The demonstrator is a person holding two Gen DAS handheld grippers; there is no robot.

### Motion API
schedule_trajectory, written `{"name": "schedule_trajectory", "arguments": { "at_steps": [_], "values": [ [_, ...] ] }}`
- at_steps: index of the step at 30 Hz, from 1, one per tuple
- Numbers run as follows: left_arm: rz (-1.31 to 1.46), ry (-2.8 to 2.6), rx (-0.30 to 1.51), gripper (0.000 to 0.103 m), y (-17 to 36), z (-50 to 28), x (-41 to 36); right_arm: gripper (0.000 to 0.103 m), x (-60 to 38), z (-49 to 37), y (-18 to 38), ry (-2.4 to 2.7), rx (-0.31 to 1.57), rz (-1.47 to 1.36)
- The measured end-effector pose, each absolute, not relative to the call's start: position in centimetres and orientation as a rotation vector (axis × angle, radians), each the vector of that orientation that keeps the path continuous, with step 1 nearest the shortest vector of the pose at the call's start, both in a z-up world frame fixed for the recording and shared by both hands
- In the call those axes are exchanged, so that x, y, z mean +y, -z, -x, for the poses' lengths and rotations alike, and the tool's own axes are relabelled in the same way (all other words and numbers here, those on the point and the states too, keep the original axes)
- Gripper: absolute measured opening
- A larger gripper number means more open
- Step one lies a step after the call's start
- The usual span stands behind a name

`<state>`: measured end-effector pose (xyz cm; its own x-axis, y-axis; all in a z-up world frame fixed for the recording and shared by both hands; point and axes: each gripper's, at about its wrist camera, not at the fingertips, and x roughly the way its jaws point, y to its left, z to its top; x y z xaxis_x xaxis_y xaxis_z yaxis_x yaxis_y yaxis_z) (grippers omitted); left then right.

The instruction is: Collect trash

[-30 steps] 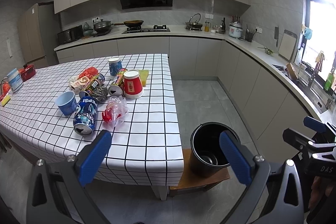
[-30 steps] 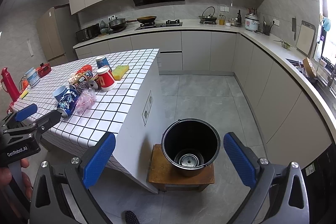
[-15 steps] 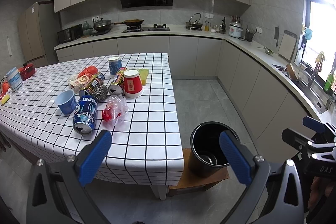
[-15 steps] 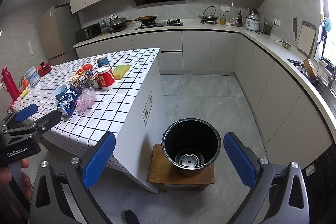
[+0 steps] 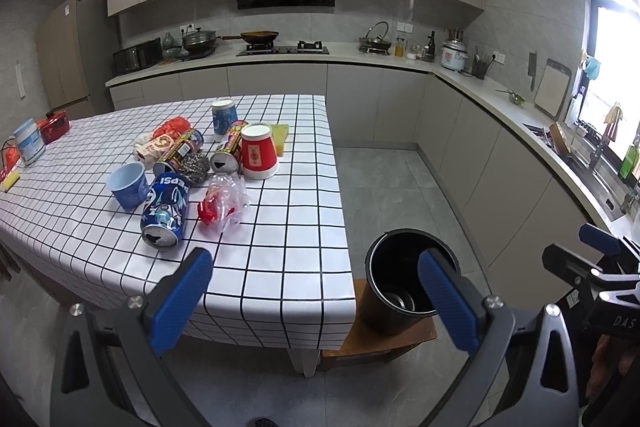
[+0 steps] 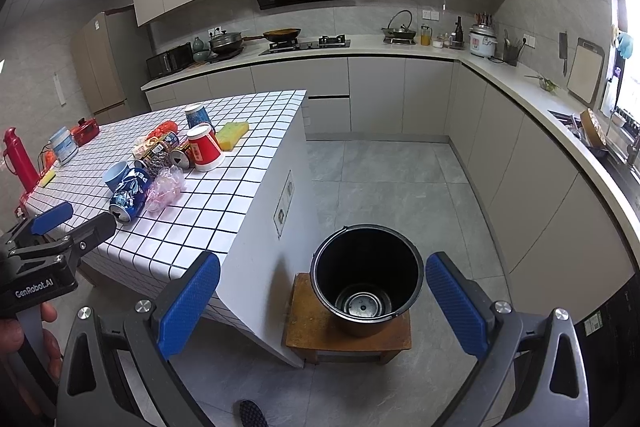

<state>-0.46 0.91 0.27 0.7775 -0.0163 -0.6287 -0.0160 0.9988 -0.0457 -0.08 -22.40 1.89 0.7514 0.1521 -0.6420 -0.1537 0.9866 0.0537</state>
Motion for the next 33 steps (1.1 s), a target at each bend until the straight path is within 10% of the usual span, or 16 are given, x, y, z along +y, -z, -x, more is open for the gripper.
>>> {"name": "schedule_trajectory", "arguments": {
  "at_steps": [33],
  "values": [
    [0.173, -0.17, 0.843, 0.085, 10.6, -12.9, 20.2, 0.086, -4.6, -16.9, 4.2, -0.335, 0.783, 0.004]
  ]
}}
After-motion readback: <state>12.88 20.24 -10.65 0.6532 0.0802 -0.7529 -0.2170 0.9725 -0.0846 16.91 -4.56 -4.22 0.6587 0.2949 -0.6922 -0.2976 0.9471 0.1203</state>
